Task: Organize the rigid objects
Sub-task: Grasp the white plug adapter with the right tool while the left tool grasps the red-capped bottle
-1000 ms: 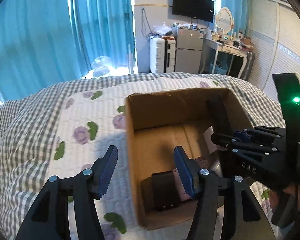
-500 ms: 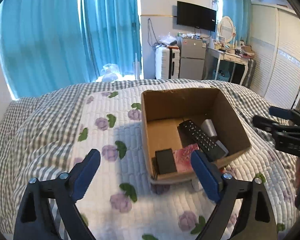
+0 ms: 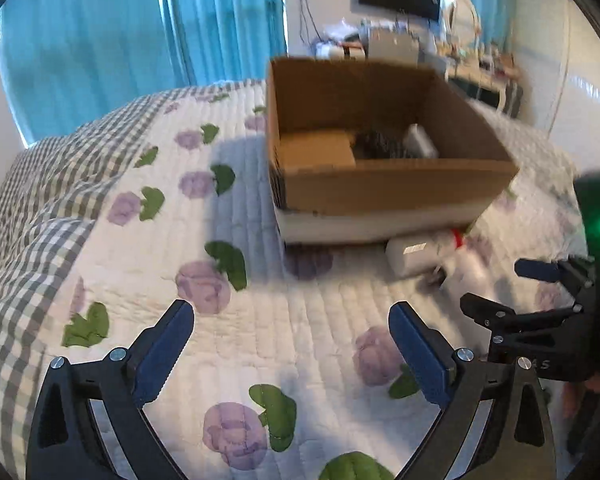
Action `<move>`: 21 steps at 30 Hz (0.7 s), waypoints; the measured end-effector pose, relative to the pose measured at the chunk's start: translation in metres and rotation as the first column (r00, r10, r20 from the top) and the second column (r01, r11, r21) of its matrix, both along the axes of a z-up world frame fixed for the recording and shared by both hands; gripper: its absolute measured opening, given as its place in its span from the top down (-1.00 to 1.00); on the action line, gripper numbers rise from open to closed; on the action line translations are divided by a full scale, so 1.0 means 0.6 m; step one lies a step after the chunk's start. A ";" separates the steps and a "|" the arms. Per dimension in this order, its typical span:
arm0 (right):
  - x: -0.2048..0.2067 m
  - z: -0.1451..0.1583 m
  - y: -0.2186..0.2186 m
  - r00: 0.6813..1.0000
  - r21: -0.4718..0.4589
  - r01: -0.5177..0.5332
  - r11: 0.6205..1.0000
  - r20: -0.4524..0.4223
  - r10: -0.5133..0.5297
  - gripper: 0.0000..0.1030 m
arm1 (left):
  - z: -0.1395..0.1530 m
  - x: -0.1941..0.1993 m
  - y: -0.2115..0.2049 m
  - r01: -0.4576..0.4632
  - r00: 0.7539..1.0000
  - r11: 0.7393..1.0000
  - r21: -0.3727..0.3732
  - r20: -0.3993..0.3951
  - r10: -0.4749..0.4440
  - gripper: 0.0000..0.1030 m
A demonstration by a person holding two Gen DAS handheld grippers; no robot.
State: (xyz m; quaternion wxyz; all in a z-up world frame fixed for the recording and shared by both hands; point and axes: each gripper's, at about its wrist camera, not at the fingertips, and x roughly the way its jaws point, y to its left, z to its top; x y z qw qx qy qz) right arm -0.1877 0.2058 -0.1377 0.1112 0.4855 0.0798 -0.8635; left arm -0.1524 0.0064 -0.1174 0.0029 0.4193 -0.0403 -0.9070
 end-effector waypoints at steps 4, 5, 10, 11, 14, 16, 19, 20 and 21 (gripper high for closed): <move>-0.012 -0.031 -0.011 0.999 0.005 0.002 1.000 0.050 -0.002 -0.64 | -0.026 -0.001 0.001 0.008 0.999 1.000 0.004 0.035 -0.008 -0.93; -0.015 -0.039 -0.012 0.998 0.020 0.008 1.000 0.058 -0.009 -0.50 | -0.030 -0.001 0.001 0.006 0.999 1.000 0.004 0.042 -0.007 -0.93; -0.013 -0.035 -0.009 0.998 -0.006 -0.009 1.000 0.057 0.009 0.16 | -0.034 -0.002 0.009 0.010 0.998 1.000 -0.007 0.060 -0.009 -0.93; -0.008 -0.030 -0.007 0.999 -0.005 -0.010 1.000 0.042 0.010 0.16 | -0.031 -0.001 0.014 0.015 0.998 1.000 -0.005 0.061 -0.015 -0.93; 0.004 0.001 0.015 1.000 -0.036 0.002 0.999 0.002 -0.002 0.16 | -0.020 -0.007 0.035 0.037 0.996 0.999 0.028 0.076 -0.039 -0.93; 0.009 0.024 0.038 0.999 -0.036 0.030 0.999 -0.043 -0.032 0.16 | -0.012 -0.018 0.059 0.040 0.997 0.998 0.050 0.071 -0.043 -0.93; 0.002 0.040 0.073 0.992 -0.021 0.096 0.995 -0.084 -0.097 0.16 | -0.015 -0.037 0.096 0.048 0.996 0.995 0.086 0.077 -0.055 -0.93; -0.002 0.042 0.089 0.988 -0.028 0.127 0.992 -0.087 -0.129 0.16 | -0.020 -0.045 0.111 0.050 0.995 0.994 0.092 0.083 -0.057 -0.93; -0.006 0.043 0.103 0.984 -0.031 0.153 0.988 -0.086 -0.155 0.16 | -0.028 -0.052 0.124 0.048 0.995 0.994 0.095 0.087 -0.056 -0.93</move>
